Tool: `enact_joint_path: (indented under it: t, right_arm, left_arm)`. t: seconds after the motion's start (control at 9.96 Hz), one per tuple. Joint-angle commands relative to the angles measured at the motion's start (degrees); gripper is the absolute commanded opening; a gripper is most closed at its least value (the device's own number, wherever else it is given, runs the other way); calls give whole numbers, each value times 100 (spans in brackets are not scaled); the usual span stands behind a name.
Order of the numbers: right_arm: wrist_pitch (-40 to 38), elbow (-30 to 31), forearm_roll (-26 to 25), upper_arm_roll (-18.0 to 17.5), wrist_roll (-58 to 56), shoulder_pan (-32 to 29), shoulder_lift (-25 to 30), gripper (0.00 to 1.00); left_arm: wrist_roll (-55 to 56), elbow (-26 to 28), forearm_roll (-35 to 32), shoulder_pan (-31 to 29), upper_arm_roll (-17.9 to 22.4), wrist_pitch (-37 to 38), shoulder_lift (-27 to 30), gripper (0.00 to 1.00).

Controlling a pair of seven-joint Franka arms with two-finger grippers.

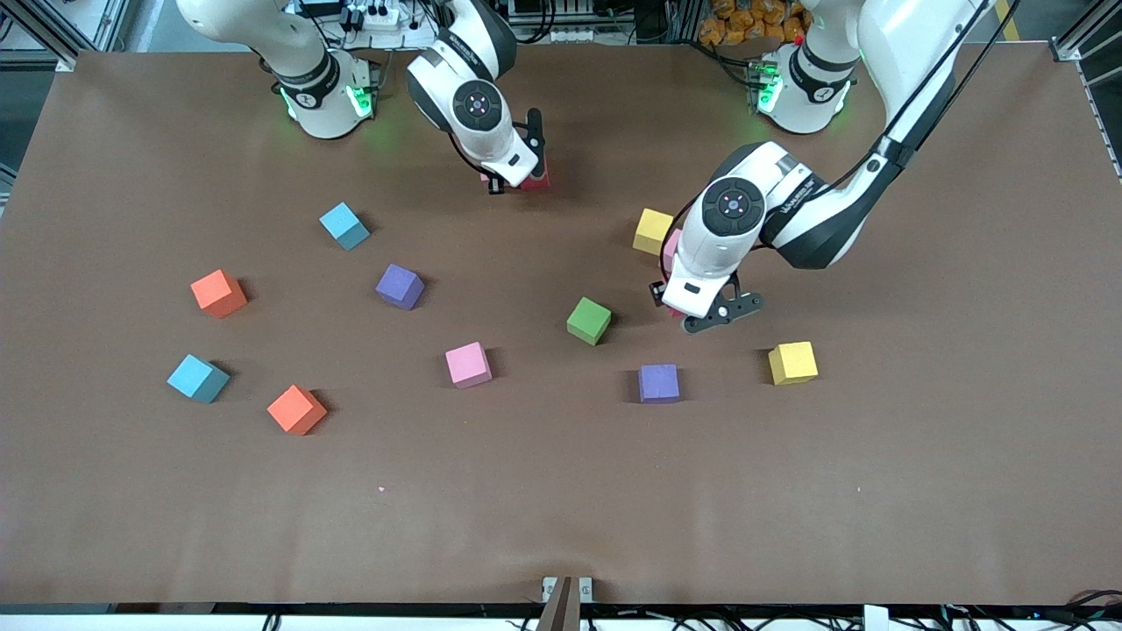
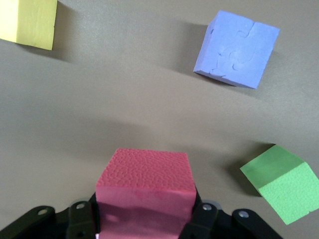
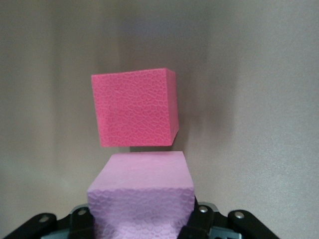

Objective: Form number 2 with 11 blocks

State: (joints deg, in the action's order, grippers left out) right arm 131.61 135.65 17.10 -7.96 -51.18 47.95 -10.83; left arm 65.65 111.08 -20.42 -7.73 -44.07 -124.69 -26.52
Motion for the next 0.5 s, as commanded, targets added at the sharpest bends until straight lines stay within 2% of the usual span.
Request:
enact_joint_path:
  t: [0.0,0.4]
  right_arm:
    - [31,23,153,-56,-147,3,37,47]
    - [58,58,153,-56,-156,12,63,49]
  left_arm:
    - [62,63,144,-79,-76,85,173,0]
    - [70,54,161,-368,-76,120,182,0]
